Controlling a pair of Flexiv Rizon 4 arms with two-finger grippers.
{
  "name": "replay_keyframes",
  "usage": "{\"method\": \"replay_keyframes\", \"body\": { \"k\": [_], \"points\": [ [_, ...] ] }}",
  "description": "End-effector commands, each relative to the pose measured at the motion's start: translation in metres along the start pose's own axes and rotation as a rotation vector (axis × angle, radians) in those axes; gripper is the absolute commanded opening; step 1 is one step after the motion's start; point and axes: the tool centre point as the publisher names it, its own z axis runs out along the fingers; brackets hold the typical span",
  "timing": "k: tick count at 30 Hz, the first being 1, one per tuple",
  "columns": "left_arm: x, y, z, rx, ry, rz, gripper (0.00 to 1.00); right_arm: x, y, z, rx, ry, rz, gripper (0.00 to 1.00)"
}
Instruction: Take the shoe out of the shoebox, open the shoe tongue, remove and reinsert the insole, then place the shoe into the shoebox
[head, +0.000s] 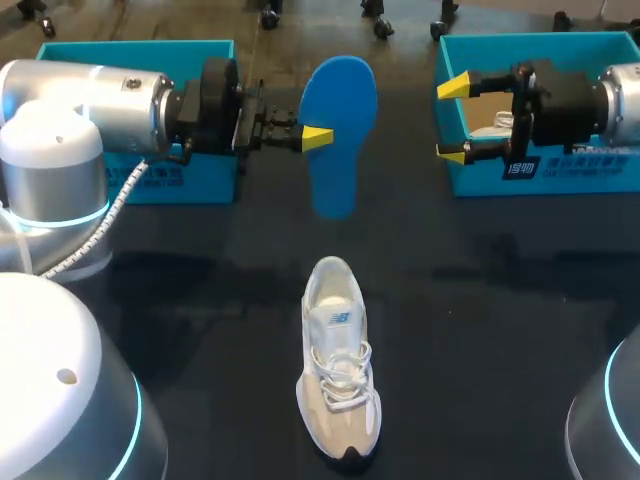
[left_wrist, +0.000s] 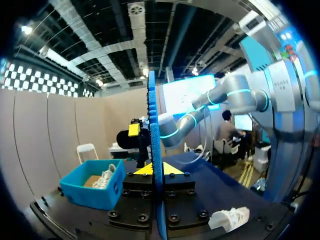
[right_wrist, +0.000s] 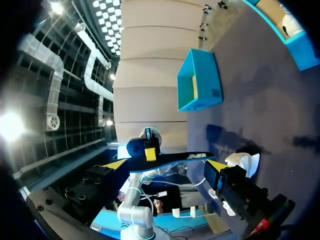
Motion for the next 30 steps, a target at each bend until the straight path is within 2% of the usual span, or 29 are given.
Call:
{"method": "replay_keyframes", "body": {
  "k": [1,6,12,14,16,17,27,30],
  "points": [
    [-0.004,0.000,0.000,0.036,0.071,-0.684,0.00,0.000,0.001,0.001,0.000,-0.001,0.000,1.00],
    [-0.003,0.009,0.002,0.084,0.077,-0.874,0.00,0.000,0.001,0.001,0.000,-0.001,0.000,1.00],
    [-0.008,0.009,0.007,0.187,0.030,-1.221,0.00,0.000,0.001,0.001,0.000,-0.001,0.000,1.00],
    [-0.009,0.009,0.008,0.205,0.080,-1.334,0.00,0.000,0.001,0.001,0.000,-0.001,0.000,1.00],
    [-0.010,0.008,0.008,0.182,0.125,-1.426,0.00,0.000,0.001,0.001,0.000,-0.001,0.000,1.00],
    [-0.011,0.007,0.007,0.165,0.154,-1.444,0.00,0.000,0.001,0.001,0.000,-0.001,0.000,1.00],
    [-0.011,0.007,0.007,0.165,0.154,-1.444,0.00,0.000,0.001,0.001,0.000,-0.001,0.000,1.00],
    [-0.009,0.017,0.013,0.171,0.146,-1.554,0.00,0.000,0.001,0.001,0.000,-0.001,0.000,1.00]
  ]
}}
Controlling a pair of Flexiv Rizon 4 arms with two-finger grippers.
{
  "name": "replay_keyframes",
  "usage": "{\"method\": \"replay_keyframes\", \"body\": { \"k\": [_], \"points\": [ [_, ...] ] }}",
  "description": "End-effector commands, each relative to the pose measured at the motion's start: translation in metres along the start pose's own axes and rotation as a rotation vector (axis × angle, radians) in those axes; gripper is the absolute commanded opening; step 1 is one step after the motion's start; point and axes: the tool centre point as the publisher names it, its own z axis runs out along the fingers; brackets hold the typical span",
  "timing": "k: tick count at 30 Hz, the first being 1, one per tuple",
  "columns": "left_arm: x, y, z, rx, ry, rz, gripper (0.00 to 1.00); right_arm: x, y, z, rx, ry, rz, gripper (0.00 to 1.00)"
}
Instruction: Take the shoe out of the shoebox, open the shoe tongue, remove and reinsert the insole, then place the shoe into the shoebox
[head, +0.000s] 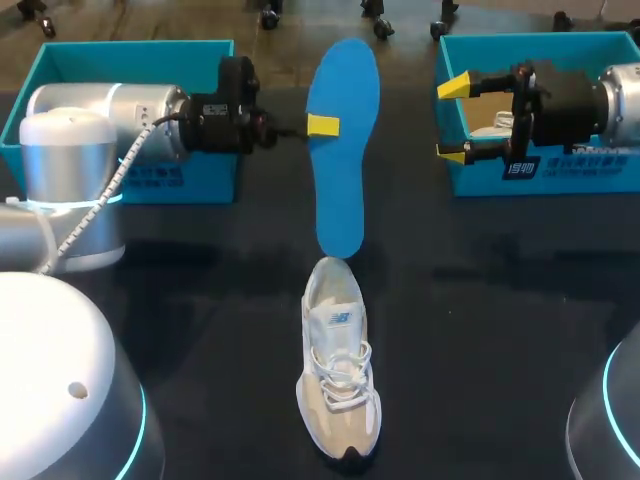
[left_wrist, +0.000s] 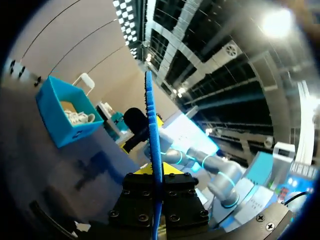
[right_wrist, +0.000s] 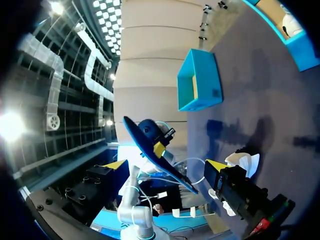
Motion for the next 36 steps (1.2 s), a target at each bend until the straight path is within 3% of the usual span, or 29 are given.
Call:
{"method": "replay_keyframes", "body": {
  "k": [1,10,16,24,36],
  "points": [
    [-0.013,0.008,0.006,0.060,0.050,-0.595,0.00,0.000,0.000,0.001,-0.001,-0.002,0.000,1.00],
    [-0.029,0.016,0.007,0.176,-0.008,-0.739,0.00,0.000,0.000,0.001,-0.001,-0.002,0.000,1.00],
    [-0.033,0.016,0.007,0.206,-0.026,-0.701,0.00,-0.002,0.000,-0.001,0.016,-0.024,-0.042,1.00],
    [-0.042,0.014,0.005,0.231,-0.051,-0.676,0.00,0.000,0.004,-0.004,0.029,-0.164,-0.053,1.00],
    [-0.054,0.007,-0.001,0.214,-0.049,-0.565,0.00,0.023,0.009,-0.001,0.047,-0.410,-0.078,1.00]
  ]
}}
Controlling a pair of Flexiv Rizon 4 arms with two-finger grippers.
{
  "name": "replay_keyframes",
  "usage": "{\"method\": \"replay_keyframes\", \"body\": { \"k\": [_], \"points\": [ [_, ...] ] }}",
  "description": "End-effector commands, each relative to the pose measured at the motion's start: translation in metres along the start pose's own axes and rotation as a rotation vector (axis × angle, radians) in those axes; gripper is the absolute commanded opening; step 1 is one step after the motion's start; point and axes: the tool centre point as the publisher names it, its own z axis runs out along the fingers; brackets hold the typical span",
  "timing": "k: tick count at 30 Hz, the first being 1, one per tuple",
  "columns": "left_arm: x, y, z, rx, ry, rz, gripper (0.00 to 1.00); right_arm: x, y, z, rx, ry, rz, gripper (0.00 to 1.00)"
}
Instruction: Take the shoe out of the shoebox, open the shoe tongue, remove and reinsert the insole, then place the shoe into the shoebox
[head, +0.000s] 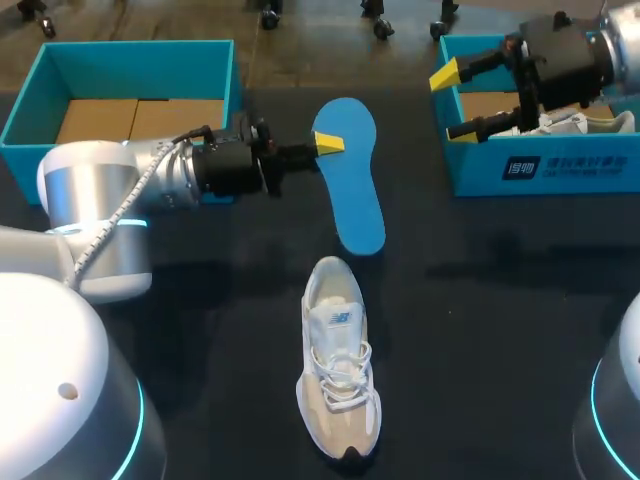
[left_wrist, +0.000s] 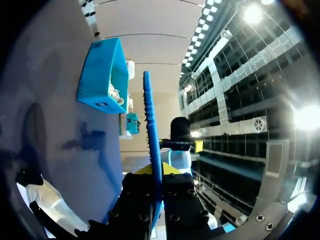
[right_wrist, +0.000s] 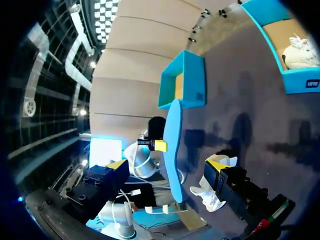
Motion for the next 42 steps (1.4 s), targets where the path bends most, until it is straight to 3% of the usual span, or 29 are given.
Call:
{"method": "replay_keyframes", "body": {
  "k": [1,6,11,22,31,42],
  "points": [
    [-0.004,-0.006,-0.001,-0.013,0.007,0.020,0.00,0.010,0.005,0.000,0.016,-0.140,0.013,1.00],
    [-0.006,-0.009,-0.002,-0.017,0.004,0.043,0.00,0.022,0.004,0.003,-0.003,-0.260,0.013,1.00],
    [-0.007,-0.011,-0.002,-0.009,-0.023,0.040,0.00,0.029,0.002,0.013,-0.029,-0.450,0.017,1.00],
    [-0.007,-0.011,-0.002,-0.009,-0.023,0.040,0.00,0.030,0.001,0.013,-0.017,-0.445,0.002,1.00],
    [-0.007,-0.011,-0.002,-0.009,-0.023,0.040,0.00,0.061,0.000,0.063,0.019,-0.763,-0.014,1.00],
    [-0.007,-0.011,-0.002,-0.009,-0.023,0.040,0.00,0.064,-0.004,0.080,-0.021,-0.967,-0.014,1.00]
  ]
}}
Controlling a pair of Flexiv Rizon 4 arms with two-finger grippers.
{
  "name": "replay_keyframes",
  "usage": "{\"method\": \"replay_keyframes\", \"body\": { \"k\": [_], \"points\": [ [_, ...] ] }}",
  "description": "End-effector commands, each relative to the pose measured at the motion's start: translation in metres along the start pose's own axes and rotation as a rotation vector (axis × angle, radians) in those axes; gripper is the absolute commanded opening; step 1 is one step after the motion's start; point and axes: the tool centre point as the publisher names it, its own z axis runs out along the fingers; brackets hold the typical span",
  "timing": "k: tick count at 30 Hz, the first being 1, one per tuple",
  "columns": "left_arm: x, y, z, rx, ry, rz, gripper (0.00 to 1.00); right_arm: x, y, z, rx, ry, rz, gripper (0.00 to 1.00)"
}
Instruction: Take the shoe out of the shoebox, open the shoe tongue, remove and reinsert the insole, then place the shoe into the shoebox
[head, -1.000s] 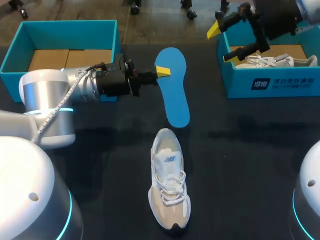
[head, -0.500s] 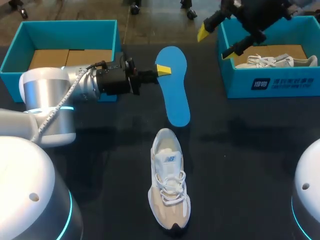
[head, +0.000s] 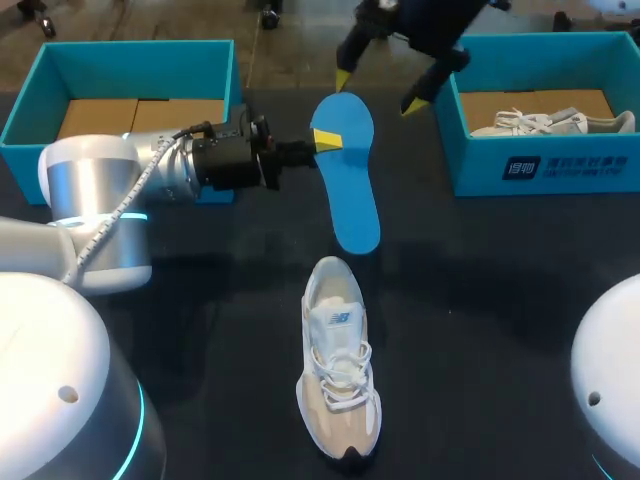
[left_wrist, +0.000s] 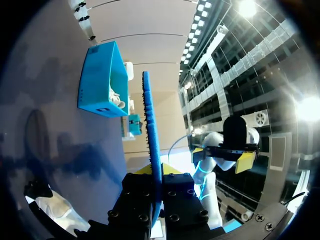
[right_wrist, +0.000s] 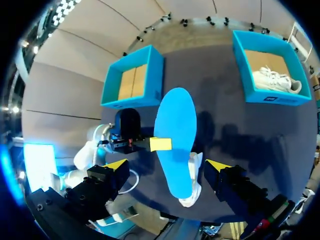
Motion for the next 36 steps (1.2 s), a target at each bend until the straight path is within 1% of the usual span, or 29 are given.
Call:
{"method": "replay_keyframes", "body": {
  "k": [1,2,6,8,12,14,16,20,23,27,30,33,36],
  "points": [
    [0.000,0.001,0.000,0.001,-0.002,0.001,0.00,0.008,-0.001,0.003,-0.008,-0.258,-0.016,1.00],
    [0.000,0.001,0.000,0.001,-0.002,0.001,0.00,0.009,-0.003,0.004,-0.010,-0.283,-0.014,1.00],
    [0.000,0.001,0.000,0.001,-0.002,0.001,0.00,0.016,-0.007,0.009,-0.012,-0.326,-0.021,1.00],
    [0.000,0.001,0.000,0.001,-0.002,0.001,0.00,0.021,-0.009,0.011,-0.011,-0.340,-0.034,1.00],
    [0.000,0.001,0.000,0.001,-0.002,0.001,0.00,0.024,-0.012,0.016,-0.007,-0.353,-0.027,1.00],
    [0.000,0.001,0.000,0.001,-0.002,0.001,0.00,0.031,-0.013,0.018,-0.004,-0.386,-0.027,1.00],
    [0.000,0.001,0.000,0.001,-0.002,0.001,0.00,0.035,-0.012,0.020,0.001,-0.403,-0.026,1.00],
    [0.000,0.001,0.000,0.001,-0.002,0.001,0.00,0.033,-0.010,0.021,0.004,-0.399,-0.024,1.00],
    [0.000,0.001,0.000,0.001,-0.002,0.001,0.00,0.032,-0.009,0.018,0.003,-0.395,-0.017,1.00],
    [0.000,0.001,0.000,0.001,-0.002,0.001,0.00,0.027,-0.013,0.013,-0.016,-0.343,-0.007,1.00],
    [0.000,0.001,0.000,0.001,-0.002,0.001,0.00,0.017,-0.016,0.012,-0.030,-0.268,-0.002,1.00],
    [0.000,0.001,0.000,0.001,-0.002,0.001,0.00,0.004,-0.019,0.012,-0.050,-0.132,-0.012,1.00],
    [0.000,0.001,0.000,0.001,-0.002,0.001,0.00,-0.012,-0.020,0.016,-0.043,0.009,-0.005,1.00]
  ]
}}
